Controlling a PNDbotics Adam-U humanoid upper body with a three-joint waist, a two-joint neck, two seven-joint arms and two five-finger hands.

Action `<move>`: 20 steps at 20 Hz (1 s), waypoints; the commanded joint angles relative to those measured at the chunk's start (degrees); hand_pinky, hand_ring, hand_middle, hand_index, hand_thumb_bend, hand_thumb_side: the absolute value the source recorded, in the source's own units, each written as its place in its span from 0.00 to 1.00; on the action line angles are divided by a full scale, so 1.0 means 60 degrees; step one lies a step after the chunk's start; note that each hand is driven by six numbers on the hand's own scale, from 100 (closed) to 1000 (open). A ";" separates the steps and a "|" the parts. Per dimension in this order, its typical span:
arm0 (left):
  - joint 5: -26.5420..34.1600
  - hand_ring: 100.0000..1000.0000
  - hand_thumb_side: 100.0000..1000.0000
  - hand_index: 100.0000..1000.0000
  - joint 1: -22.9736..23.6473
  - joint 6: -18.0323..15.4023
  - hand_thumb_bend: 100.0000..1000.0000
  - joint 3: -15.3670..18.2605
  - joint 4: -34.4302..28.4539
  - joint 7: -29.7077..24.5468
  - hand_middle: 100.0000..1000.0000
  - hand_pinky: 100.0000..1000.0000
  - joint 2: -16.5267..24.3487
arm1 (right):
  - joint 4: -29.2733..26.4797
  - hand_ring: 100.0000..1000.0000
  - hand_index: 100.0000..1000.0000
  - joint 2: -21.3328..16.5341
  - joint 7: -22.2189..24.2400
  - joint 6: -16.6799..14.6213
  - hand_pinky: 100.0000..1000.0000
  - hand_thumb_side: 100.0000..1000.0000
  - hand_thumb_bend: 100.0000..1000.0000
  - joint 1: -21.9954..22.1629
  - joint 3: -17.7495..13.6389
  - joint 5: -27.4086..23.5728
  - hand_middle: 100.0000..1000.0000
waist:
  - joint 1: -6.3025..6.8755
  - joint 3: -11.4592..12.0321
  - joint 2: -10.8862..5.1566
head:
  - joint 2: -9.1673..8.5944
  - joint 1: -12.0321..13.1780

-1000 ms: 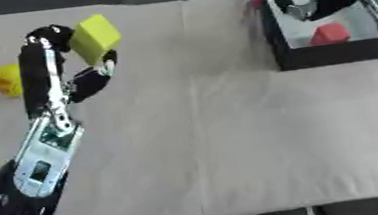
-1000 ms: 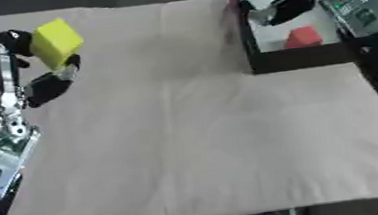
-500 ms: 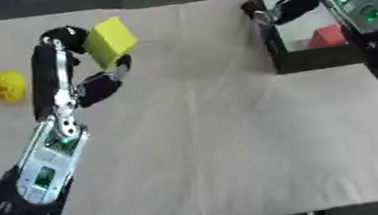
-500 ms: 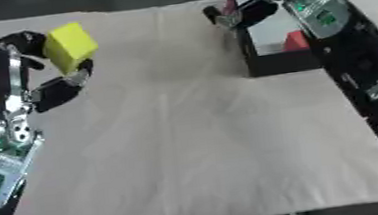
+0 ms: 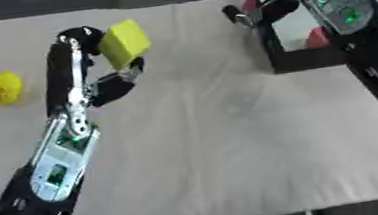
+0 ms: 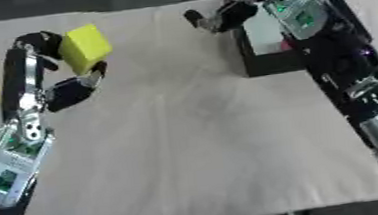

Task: Pick up the objects with one hand, pass them to the other hand, and then place them into the box on the other side of the table.

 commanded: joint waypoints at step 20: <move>-0.0599 0.48 0.00 0.33 -0.0294 -0.0488 0.00 0.0273 0.0410 -0.0024 0.40 0.44 -0.0834 | -0.0765 1.00 0.98 0.0423 0.3142 -0.1887 1.00 0.02 0.00 -0.0267 0.0305 -0.0895 1.00 | -0.0232 0.0287 -0.0122 | -0.0128 -0.0419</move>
